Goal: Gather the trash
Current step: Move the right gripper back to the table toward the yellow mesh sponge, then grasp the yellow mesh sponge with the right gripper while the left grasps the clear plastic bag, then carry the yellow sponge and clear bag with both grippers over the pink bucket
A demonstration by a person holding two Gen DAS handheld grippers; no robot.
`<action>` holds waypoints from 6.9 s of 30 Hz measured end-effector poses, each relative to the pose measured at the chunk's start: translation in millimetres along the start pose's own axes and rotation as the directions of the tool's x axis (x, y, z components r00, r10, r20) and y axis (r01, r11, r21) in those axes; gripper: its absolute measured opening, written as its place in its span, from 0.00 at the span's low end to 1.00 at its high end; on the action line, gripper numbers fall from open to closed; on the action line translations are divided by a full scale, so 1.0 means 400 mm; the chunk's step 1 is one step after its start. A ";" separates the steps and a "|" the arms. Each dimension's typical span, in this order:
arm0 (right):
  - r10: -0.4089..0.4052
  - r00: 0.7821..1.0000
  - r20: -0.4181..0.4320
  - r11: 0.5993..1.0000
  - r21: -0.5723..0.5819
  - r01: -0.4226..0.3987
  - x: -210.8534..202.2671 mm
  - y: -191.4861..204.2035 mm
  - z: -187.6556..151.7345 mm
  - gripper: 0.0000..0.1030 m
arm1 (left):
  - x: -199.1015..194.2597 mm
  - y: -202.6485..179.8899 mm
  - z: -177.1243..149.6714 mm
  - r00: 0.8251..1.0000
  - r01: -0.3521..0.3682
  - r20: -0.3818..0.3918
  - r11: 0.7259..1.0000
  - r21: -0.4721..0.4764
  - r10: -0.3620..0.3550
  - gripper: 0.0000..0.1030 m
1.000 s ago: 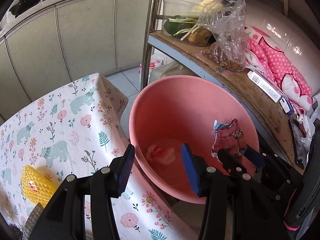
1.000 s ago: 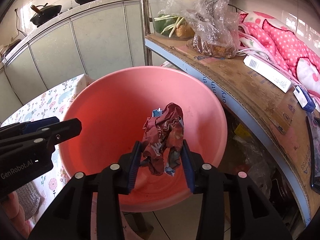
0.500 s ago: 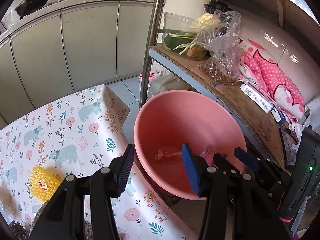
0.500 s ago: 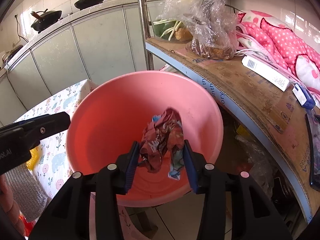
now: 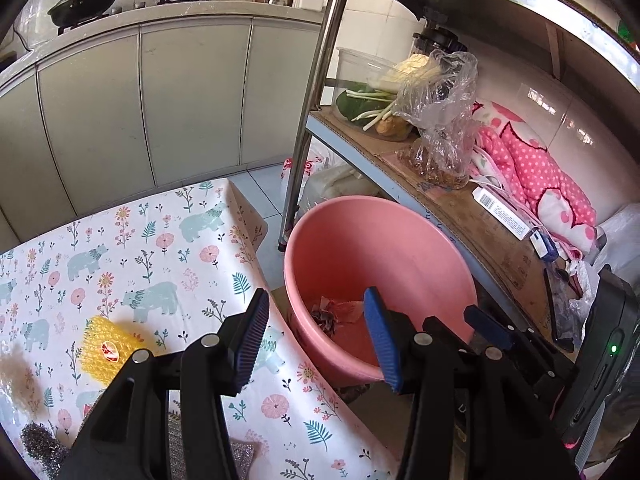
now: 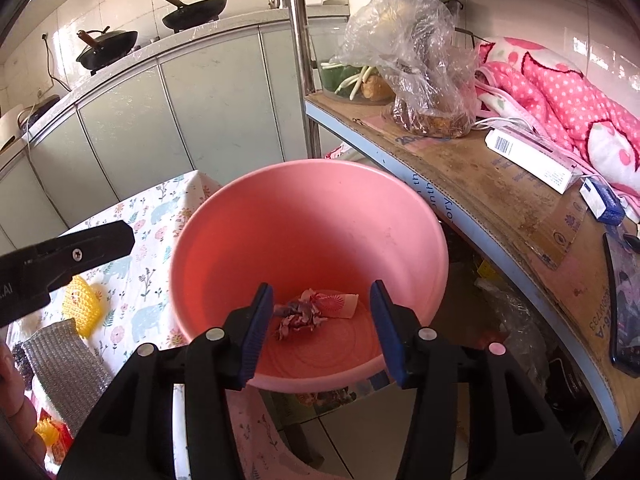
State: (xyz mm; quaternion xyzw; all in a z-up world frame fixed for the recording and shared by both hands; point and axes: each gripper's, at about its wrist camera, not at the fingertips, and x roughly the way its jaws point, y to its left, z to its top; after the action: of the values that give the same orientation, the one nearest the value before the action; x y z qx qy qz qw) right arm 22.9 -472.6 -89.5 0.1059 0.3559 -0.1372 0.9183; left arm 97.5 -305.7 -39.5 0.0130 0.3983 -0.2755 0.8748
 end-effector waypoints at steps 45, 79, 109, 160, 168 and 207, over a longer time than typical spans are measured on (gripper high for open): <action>0.186 0.977 0.100 0.975 -0.143 -0.171 -0.231 0.209 -0.082 0.50 | -0.472 0.300 -0.165 0.945 -0.192 0.243 0.973 -0.130 0.219 0.47; 0.319 0.946 -0.063 0.916 -0.235 -0.324 -0.130 0.345 -0.133 0.49 | -0.408 0.657 -0.320 0.955 -0.271 -0.002 0.872 -0.409 0.296 0.47; 0.425 0.817 -0.389 0.790 -0.282 -0.545 0.179 0.564 -0.019 0.49 | -0.244 0.751 -0.249 0.955 -0.294 -0.090 0.871 -0.394 0.282 0.32; 0.271 0.938 0.217 0.961 -0.005 -0.276 -0.213 0.028 0.063 0.11 | -0.254 0.006 0.020 0.960 0.045 0.275 0.999 0.028 -0.051 0.32; 0.211 0.955 0.209 0.971 0.068 -0.230 -0.191 -0.044 0.052 0.11 | -0.134 -0.089 0.014 0.974 0.028 0.220 0.995 0.101 -0.050 0.32; 0.122 0.991 0.053 0.989 0.072 -0.125 0.018 -0.054 0.031 0.11 | 0.092 -0.141 0.024 0.992 -0.035 0.123 0.989 0.145 0.017 0.32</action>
State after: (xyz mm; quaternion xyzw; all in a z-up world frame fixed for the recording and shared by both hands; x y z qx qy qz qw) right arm 28.7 -497.8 -87.8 0.1589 0.3208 -0.0959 0.9288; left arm 96.0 -373.1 -47.6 0.0660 0.3228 -0.2929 0.8976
